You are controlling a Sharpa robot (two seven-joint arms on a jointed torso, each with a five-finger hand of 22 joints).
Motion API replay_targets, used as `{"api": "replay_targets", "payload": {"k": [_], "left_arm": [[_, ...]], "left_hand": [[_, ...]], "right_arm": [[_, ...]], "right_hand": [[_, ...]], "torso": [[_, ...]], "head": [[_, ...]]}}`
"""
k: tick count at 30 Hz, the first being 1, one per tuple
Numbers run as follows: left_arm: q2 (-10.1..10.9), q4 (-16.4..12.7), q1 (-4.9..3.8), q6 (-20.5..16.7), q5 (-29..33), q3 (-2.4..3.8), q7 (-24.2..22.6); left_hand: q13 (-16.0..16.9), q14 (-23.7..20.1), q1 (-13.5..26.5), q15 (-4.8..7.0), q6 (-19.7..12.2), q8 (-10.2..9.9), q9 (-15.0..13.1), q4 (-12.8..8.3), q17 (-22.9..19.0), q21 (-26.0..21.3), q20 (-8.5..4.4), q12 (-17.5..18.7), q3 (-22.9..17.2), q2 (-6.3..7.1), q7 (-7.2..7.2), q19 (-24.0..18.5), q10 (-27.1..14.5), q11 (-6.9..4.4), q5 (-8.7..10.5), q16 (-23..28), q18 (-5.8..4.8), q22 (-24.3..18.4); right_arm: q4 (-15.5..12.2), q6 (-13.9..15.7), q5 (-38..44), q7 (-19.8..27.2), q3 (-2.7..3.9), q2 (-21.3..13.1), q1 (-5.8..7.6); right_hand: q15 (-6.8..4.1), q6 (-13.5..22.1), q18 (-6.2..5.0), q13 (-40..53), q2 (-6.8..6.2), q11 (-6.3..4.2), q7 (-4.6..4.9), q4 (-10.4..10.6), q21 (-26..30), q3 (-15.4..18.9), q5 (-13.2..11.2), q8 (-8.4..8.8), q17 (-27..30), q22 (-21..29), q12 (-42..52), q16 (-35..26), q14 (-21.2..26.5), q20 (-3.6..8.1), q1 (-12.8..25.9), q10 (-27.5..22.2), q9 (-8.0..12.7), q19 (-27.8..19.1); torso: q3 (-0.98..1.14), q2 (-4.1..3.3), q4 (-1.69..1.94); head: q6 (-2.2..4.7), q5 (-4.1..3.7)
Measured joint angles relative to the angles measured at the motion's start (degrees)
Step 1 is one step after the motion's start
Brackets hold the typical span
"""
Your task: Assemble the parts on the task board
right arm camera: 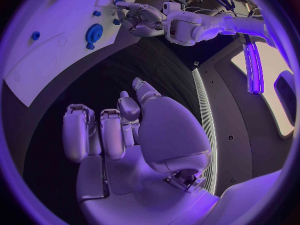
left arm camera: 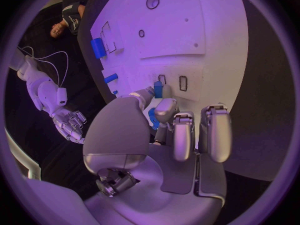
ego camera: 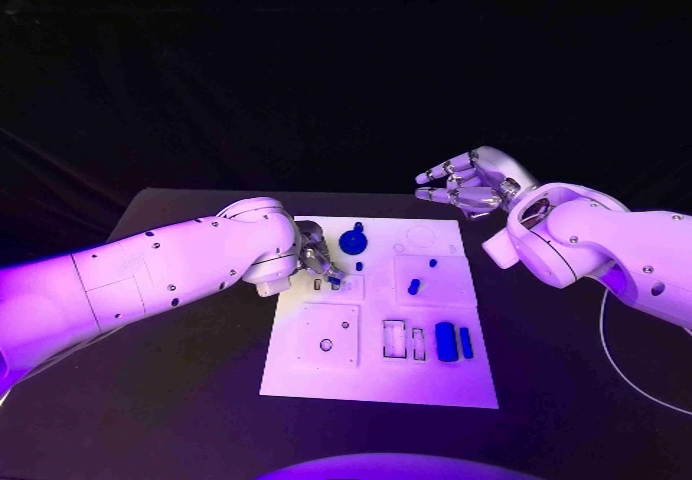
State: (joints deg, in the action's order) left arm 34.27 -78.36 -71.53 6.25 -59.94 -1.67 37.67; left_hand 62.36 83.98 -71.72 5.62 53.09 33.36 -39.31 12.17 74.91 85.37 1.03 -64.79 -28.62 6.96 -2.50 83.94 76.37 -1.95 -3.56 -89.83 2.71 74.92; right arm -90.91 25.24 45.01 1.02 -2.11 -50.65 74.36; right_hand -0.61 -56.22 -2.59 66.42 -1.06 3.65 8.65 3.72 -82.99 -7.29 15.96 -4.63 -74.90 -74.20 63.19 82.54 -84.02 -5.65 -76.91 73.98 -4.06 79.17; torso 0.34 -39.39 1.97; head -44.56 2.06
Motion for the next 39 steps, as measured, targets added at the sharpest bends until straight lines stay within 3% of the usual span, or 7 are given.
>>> {"api": "replay_targets", "payload": {"k": [16, 33, 34, 39], "left_arm": [[-0.05, -0.19, 0.00, 4.61, -2.63, 0.08, 0.14], [-0.87, 0.54, 0.25, 4.84, -3.35, 0.08, 0.27], [-0.94, 0.62, 0.25, 4.84, -3.35, 0.08, 0.28], [-1.35, 1.11, 0.24, 4.96, -3.35, 0.08, 0.37]], "left_hand": [[0.17, 0.00, 0.93, 0.00, -0.17, 0.30, -0.34, -0.59, -0.01, 0.00, 0.00, -0.28, -0.91, 0.43, -0.17, 0.00, 0.00, 0.00, -0.38, 0.00, 0.00, -0.01], [0.74, 0.00, 2.66, 0.00, 0.15, 0.66, -0.68, -1.05, 0.04, 0.21, 0.00, -0.99, -2.00, -0.09, -0.05, 0.00, 0.56, 0.07, -0.83, 0.00, 0.00, -0.01], [0.93, 0.00, 2.90, -0.01, 0.16, 0.83, -0.70, -0.91, 0.04, 0.47, 0.00, -1.17, -2.20, -0.32, -0.03, 0.00, 0.81, 0.02, -0.83, 0.00, -0.52, -0.01], [1.77, 0.00, 5.45, -0.01, 0.56, 1.44, -1.13, -2.95, 0.03, 0.50, 0.00, -2.00, -4.53, -0.62, 0.18, 0.00, 1.25, -0.41, -1.22, 0.00, -0.91, -0.01]], "right_arm": [[-0.42, -0.41, -0.46, -0.03, 0.00, 0.08, -0.08], [-0.58, -0.56, -0.71, -0.05, 0.00, -0.02, -0.10], [-0.61, -0.56, -0.71, -0.05, 0.00, -0.03, -0.10], [-0.67, -0.59, -0.73, -0.05, 0.00, -0.06, -0.10]], "right_hand": [[0.00, 0.00, 0.00, 0.00, 0.00, 0.00, 0.00, 0.04, 0.00, 0.04, 0.00, 0.00, -0.04, 0.10, 0.00, 0.00, 0.00, 0.00, 0.00, 0.00, 0.04, 0.00], [0.00, 0.00, 0.00, 0.01, 0.00, 0.00, 0.00, 0.17, 0.00, 0.17, 0.00, 0.00, -0.03, 0.12, 0.00, 0.00, 0.00, 0.00, 0.00, 0.00, 0.05, 0.00], [0.00, 0.00, 0.00, 0.01, 0.00, 0.00, 0.00, 0.17, 0.00, 0.17, 0.00, 0.00, -0.03, 0.12, 0.00, 0.00, 0.00, 0.00, 0.00, 0.00, 0.05, 0.00], [0.00, 0.00, 0.00, 0.01, 0.00, 0.00, 0.00, 0.17, 0.00, 0.17, 0.00, 0.00, -0.03, 0.12, 0.00, -0.01, 0.00, 0.00, 0.00, 0.00, 0.05, 0.00]], "torso": [[-0.02, 0.06, 0.07], [0.03, 0.01, -0.03], [0.04, 0.01, -0.02], [0.06, 0.01, -0.01]], "head": [[-0.31, 0.21], [-0.26, 0.25], [-0.27, 0.24], [-0.41, 0.17]]}}
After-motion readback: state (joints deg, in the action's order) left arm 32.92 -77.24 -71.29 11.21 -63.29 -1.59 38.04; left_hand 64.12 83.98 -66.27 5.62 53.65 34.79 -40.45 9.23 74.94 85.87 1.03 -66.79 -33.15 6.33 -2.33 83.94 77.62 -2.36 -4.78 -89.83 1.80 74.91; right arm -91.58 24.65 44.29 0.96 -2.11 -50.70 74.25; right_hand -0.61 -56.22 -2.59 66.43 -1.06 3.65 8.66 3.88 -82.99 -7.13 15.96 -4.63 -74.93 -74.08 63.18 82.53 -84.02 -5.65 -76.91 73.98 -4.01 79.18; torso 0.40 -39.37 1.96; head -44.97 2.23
